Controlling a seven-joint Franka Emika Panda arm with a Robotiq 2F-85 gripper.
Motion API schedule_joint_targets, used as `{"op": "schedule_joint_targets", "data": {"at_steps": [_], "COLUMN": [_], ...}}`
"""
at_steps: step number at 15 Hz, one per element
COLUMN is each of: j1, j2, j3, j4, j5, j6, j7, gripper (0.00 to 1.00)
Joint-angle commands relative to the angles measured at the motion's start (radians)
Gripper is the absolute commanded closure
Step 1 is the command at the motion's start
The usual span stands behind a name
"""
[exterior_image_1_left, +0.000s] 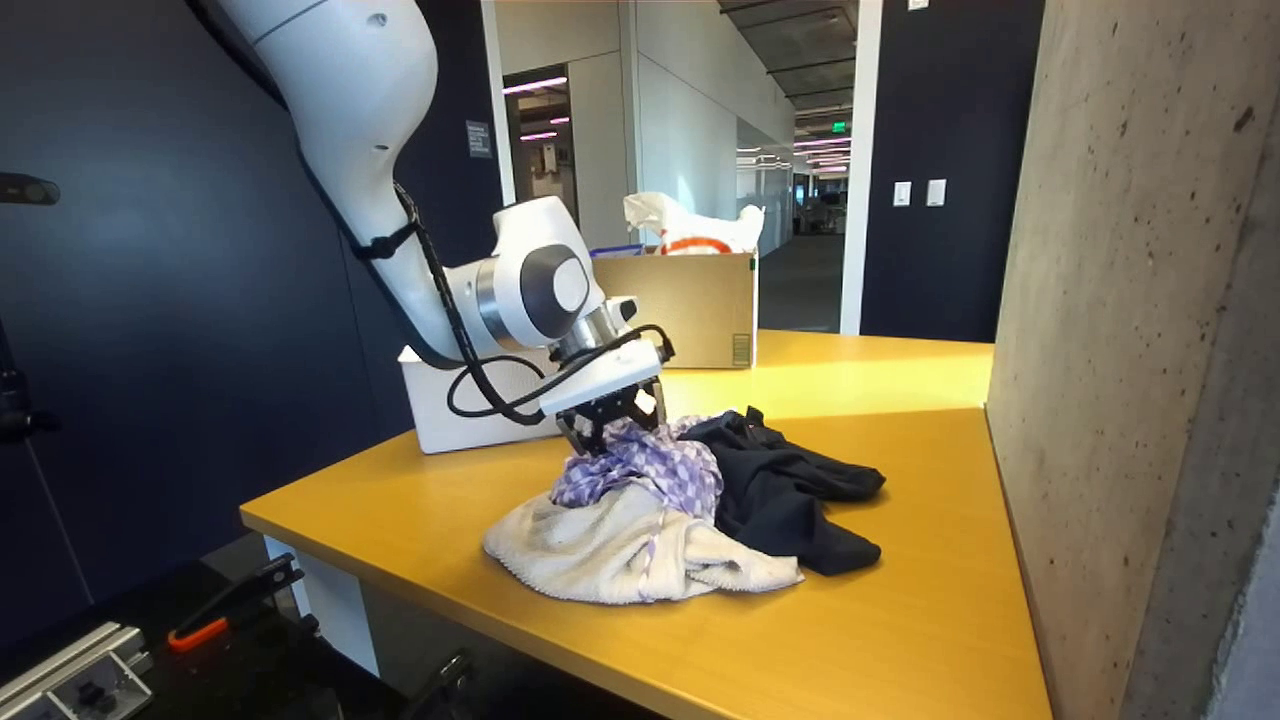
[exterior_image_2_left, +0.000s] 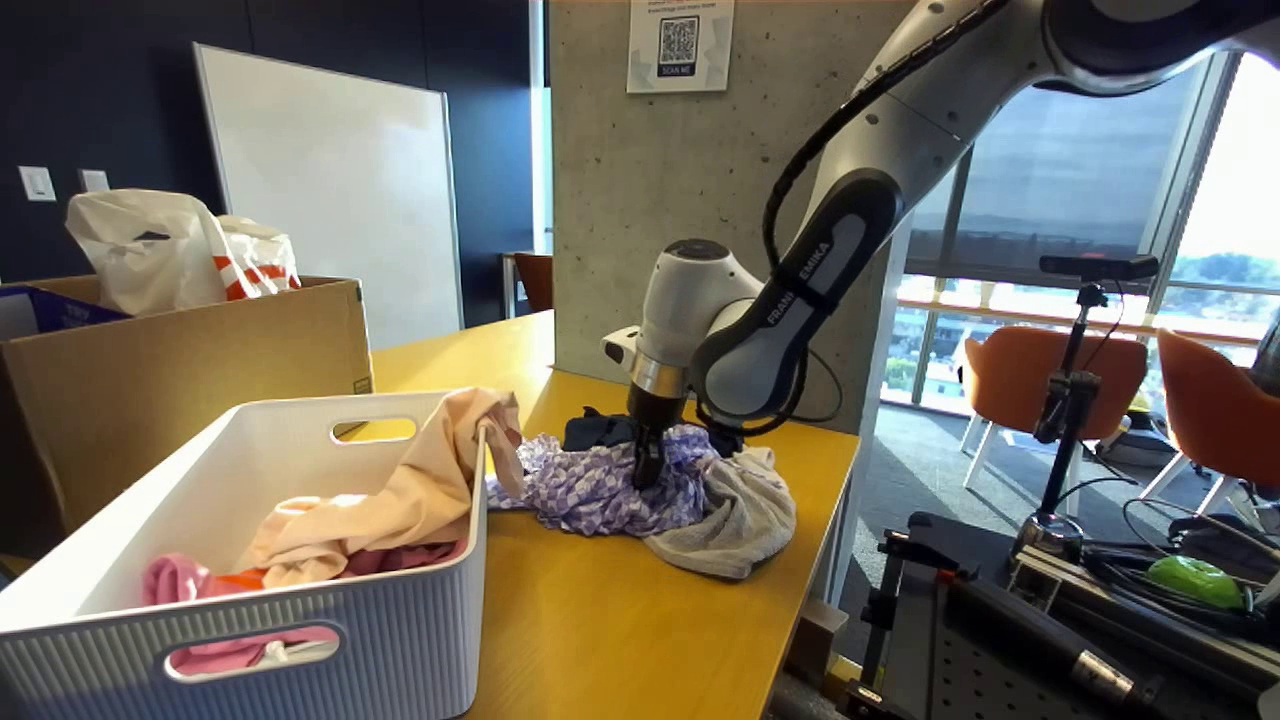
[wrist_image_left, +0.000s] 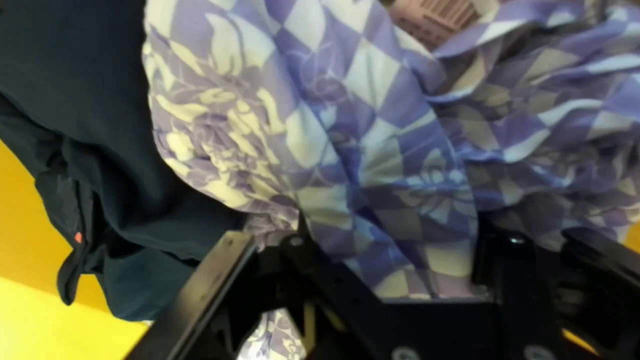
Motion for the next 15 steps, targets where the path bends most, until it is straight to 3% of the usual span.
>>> {"op": "schedule_joint_targets", "data": {"at_steps": [1,4,6,11,13,15], "j1": [0.028,0.070,0.126,0.372,0.326,0.211], "j2": [0.037,-0.005,-0.058,-0.244,-0.324,-0.397], "j3": [-0.012,-0.038,-0.090,-0.364,-0.359,-0.261], "j4": [0.000,-0.083,-0.154,-0.348,-0.359,-0.359], "j5": [-0.012,-0.011,-0.019,-0.045,-0.053,-0.025], "j6": [0.089,0.128,0.154,0.214,0.174,0.173], "j7": [0.035,0.081,0.136,0.285,0.232,0.160], "gripper": [0.65,0.87,0.99,0.99,0.99,0.99]}}
